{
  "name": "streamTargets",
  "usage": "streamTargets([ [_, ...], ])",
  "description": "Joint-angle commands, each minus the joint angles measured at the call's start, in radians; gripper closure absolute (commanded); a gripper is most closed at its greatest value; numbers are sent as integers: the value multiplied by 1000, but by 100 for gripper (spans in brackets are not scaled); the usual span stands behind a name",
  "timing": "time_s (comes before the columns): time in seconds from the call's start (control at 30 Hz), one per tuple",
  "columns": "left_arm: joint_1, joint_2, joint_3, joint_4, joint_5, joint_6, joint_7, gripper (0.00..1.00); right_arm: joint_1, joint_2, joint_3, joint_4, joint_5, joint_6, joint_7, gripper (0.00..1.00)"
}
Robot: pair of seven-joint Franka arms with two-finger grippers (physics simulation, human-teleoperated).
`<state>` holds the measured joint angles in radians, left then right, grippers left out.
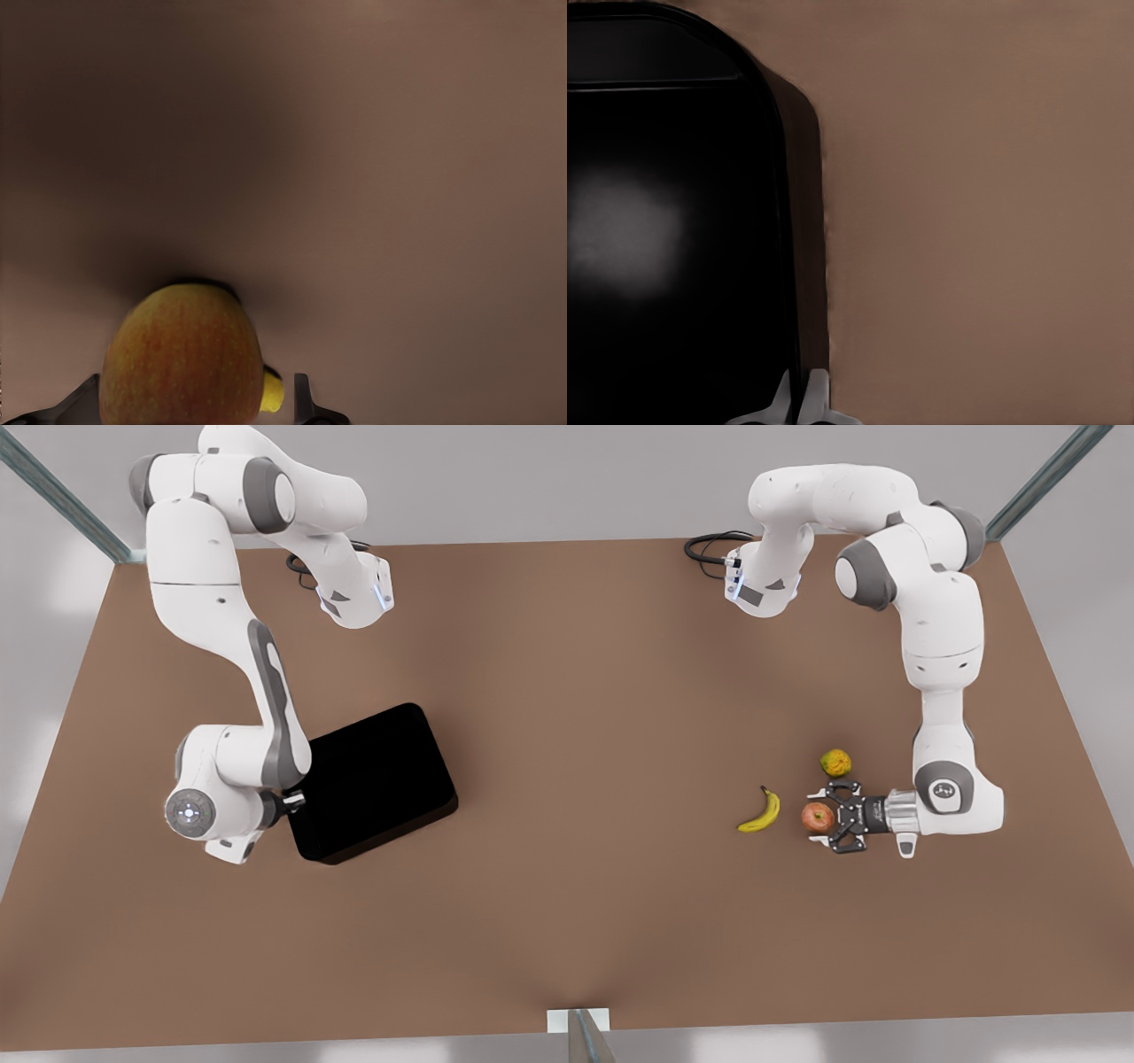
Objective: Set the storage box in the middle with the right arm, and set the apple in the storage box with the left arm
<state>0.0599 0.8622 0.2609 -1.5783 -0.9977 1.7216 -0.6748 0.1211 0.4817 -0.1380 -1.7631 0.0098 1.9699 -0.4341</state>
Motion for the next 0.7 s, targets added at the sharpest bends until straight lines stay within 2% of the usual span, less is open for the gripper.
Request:
streamTargets([
  [0.0, 1, 1, 0, 0, -2, 1, 0, 0, 9, 0, 1, 5, 9, 0, 0, 79],
  [0.13, 1, 9, 0, 1, -4, 10, -2, 0, 109, 44, 60, 109, 59, -5, 8, 79],
  [0.17, 1, 9, 0, 1, -6, 10, -9, 4, 137, 72, 60, 149, 94, -3, 6, 79],
  [0.2, 1, 9, 0, 3, -6, 10, -12, 19, 167, 98, 60, 191, 102, -5, 6, 79],
  [0.23, 1, 8, 0, 3, -6, 6, -12, 44, 183, 110, 61, 214, 116, -3, 6, 79],
  [0.27, 1, 8, 0, 6, -4, 7, -9, 63, 187, 132, 90, 244, 117, 6, 6, 79],
  [0.3, 0, 8, 0, 4, -4, 7, -6, 77, 195, 155, 106, 281, 119, 7, 6, 79],
  [0.43, 0, 9, 0, 8, -6, 13, -17, 79, 209, 261, 178, 409, 121, 30, 8, 79],
  [0.53, 0, -5, -2, 70, -4, -4, -118, 79, 210, 308, 255, 441, 119, 93, 6, 79],
  [0.63, 0, -34, -5, 138, 4, -51, -175, 79, 239, 336, 296, 445, 121, 182, 6, 79],
  [0.67, -2, -71, -35, 138, 8, -56, -189, 79, 242, 339, 304, 445, 121, 182, 5, 79],
])
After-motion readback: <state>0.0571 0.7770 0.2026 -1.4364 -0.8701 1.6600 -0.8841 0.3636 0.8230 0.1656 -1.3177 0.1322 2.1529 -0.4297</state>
